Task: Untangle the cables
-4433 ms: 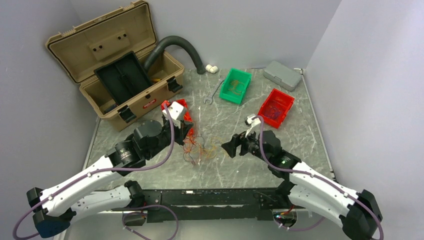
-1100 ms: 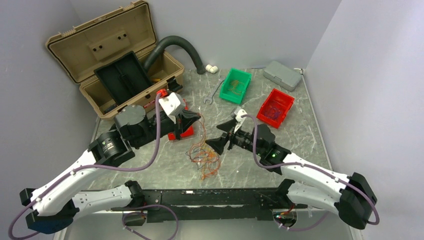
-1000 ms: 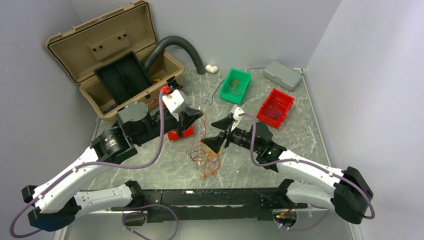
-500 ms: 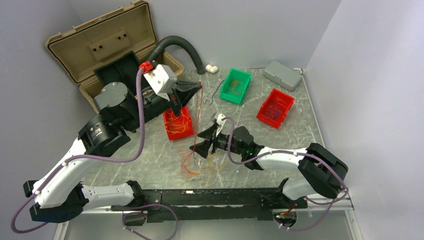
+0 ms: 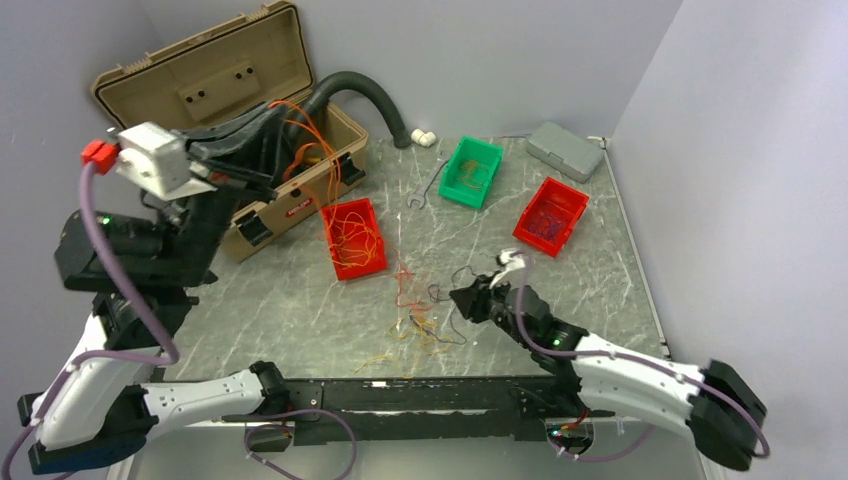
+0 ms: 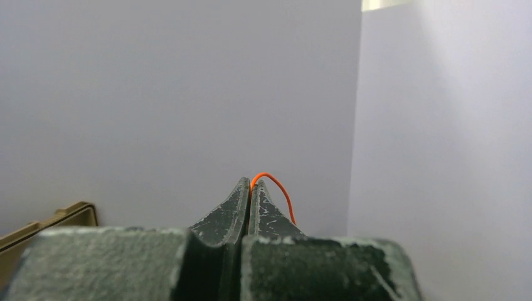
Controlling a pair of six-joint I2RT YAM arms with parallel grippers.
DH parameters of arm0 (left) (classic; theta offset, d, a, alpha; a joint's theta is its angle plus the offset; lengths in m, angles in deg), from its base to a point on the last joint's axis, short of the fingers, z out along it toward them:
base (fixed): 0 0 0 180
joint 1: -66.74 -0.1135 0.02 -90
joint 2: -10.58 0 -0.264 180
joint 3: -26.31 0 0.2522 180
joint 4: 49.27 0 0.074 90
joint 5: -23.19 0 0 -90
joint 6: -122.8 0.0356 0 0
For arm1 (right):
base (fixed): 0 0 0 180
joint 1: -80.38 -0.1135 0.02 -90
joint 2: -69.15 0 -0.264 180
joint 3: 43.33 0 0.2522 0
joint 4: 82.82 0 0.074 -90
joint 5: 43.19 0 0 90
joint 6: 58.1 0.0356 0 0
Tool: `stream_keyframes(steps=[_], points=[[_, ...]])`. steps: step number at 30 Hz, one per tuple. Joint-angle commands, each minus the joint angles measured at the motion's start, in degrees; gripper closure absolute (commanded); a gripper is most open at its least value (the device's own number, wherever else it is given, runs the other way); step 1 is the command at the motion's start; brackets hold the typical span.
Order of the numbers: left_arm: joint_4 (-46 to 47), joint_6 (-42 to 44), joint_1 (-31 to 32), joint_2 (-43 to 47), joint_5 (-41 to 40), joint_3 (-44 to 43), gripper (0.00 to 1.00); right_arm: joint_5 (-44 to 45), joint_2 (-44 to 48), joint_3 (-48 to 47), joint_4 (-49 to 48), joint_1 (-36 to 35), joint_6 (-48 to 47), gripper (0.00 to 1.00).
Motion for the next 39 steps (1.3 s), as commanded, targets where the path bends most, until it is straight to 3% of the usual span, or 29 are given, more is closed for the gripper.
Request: stream_keyframes(steps=[1,6,12,17,20,25,39], points=[[5.5,0.1,-0.2,2.1,-5.2,4.7,1.0,18.5,12.9,-0.6,18.3,0.0,6.1,0.69],[1.8,-3.3,-0.2,2.8,-4.4,8.4,1.0,26.6,23.6,-4.5,29.8,0.0,5.1,0.69],[-3.3,-9.0,-0.2,3.2,-0.3,11.6,1.0,30.6,26.0,-10.5,37.7,0.1,1.7,0.6],[-7.1,-12.2,-0.3,2.2,4.0,11.7,1.0,14.5,27.5,-9.6,29.3,0.1,-9.7,0.26],[-9.0,-13.3,-0.3,1.0,6.2,10.4,1.0,4.5,26.3,-8.9,23.8,0.1,-13.6,0.16],[-8.6,-16.3,-0.2,-0.3,9.0,10.3,1.0,-4.2,20.5,-10.9,18.5,0.0,-16.6,0.14],[-8.2,-19.0,-0.3,-5.3,13.4,10.6,1.0,-6.3,23.0,-12.7,17.7,0.0,-19.4,0.13]])
